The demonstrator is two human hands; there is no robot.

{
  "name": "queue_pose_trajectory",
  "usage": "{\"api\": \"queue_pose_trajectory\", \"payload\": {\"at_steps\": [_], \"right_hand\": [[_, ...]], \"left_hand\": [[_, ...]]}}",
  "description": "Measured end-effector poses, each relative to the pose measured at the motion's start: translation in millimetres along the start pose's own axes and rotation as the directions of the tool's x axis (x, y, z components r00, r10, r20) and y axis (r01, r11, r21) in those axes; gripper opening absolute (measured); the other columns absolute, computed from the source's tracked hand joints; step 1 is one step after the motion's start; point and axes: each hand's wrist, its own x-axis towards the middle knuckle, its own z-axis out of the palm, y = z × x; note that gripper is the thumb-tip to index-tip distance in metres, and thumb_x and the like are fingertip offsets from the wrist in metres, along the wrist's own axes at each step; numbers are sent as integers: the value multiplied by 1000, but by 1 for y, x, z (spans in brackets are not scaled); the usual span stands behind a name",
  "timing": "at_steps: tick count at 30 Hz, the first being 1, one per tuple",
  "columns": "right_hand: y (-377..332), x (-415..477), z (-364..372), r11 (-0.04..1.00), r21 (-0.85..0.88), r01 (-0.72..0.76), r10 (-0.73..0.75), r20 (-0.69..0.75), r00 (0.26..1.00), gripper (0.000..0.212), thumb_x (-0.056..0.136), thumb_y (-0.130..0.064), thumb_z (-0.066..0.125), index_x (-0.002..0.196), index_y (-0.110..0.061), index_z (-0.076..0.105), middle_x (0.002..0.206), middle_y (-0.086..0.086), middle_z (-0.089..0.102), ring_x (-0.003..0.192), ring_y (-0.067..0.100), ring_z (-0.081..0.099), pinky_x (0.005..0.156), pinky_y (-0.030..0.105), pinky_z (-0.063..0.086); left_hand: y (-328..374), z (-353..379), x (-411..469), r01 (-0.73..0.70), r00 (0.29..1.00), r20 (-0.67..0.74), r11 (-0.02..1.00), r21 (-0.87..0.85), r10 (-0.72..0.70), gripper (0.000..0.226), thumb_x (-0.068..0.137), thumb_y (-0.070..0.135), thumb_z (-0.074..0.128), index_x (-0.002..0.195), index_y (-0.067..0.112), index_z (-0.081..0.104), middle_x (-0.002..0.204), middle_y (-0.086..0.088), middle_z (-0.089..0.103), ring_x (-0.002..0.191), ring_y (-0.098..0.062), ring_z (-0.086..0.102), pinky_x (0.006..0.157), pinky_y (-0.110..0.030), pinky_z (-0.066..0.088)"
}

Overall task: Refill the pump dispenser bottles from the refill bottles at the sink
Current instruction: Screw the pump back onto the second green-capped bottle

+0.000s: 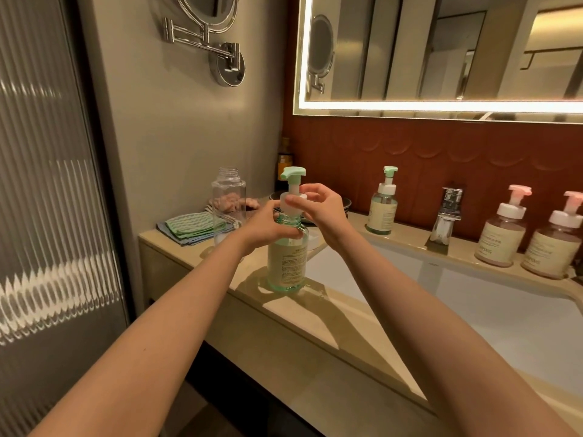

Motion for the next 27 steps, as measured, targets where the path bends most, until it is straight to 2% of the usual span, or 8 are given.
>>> {"api": "queue_pose_trajectory", "payload": {"at_steps": [8, 11, 13, 15, 18, 23, 25, 27], "right_hand": [[-3, 2, 2, 990, -140, 26, -24, 18, 1000, 38, 73, -27, 78, 100, -16, 54, 97, -2, 61, 89, 12, 60, 67, 19, 48], [0, 0, -2, 984, -178, 28, -27, 8, 1000, 40, 71, -29, 79, 98, -16, 53, 97, -1, 62, 93, 15, 61, 75, 27, 53], [1, -2, -5, 964, -261, 43, -35, 33, 999, 41, 70, -31, 80, 97, -16, 53, 98, 1, 62, 95, 18, 61, 79, 30, 53], [3, -6, -4, 924, -373, 79, -54, 76, 996, 41, 70, -32, 81, 97, -16, 54, 97, 0, 60, 92, 15, 58, 73, 26, 51], [2, -9, -1, 884, -449, 130, -108, 76, 991, 40, 72, -33, 79, 98, -16, 54, 97, -3, 57, 88, 10, 53, 64, 17, 42], [6, -9, -6, 847, -508, 155, -112, 115, 987, 46, 80, -44, 68, 114, -14, 62, 113, 0, 64, 99, 10, 57, 77, 22, 43], [6, -12, -8, 860, -488, 146, -111, 101, 989, 42, 83, -41, 65, 114, -13, 64, 110, 2, 66, 99, 13, 60, 79, 25, 48], [4, -13, -11, 882, -453, 129, -127, 35, 991, 30, 85, -36, 62, 105, -13, 67, 100, -1, 66, 94, 12, 60, 82, 30, 51]], "left_hand": [[-1, 1, 0, 3, 1000, 0, 1000, -9, -3, 70, 79, 12, 71, 137, 16, 33, 137, -6, 45, 128, -25, 40, 105, -42, 35], [-1, 1, 0, 9, 1000, 7, 1000, -9, -9, 66, 79, 11, 71, 134, 15, 35, 130, -4, 49, 124, -24, 44, 101, -39, 37], [-2, 1, 0, 11, 1000, 3, 1000, -5, -11, 67, 79, 11, 71, 135, 14, 35, 128, -3, 48, 124, -23, 43, 100, -38, 38], [-2, 1, 0, 9, 1000, 3, 1000, -8, -9, 73, 79, 10, 71, 140, 13, 30, 132, -6, 46, 126, -24, 42, 99, -35, 37], [-1, 2, -1, 6, 1000, -3, 1000, -18, -6, 77, 80, 8, 69, 143, 11, 25, 136, -9, 45, 127, -25, 41, 95, -32, 36], [-5, 2, 0, 6, 1000, 12, 1000, -15, -5, 72, 79, 13, 71, 139, 14, 31, 137, -6, 46, 128, -25, 42, 98, -36, 37], [-5, 2, -1, -1, 1000, 3, 1000, -16, 1, 73, 79, 13, 71, 140, 14, 30, 137, -7, 44, 126, -24, 42, 97, -35, 37], [-5, 2, -1, -5, 1000, -2, 1000, -11, 5, 75, 79, 14, 71, 141, 13, 29, 137, -8, 44, 123, -23, 44, 97, -36, 38]]}}
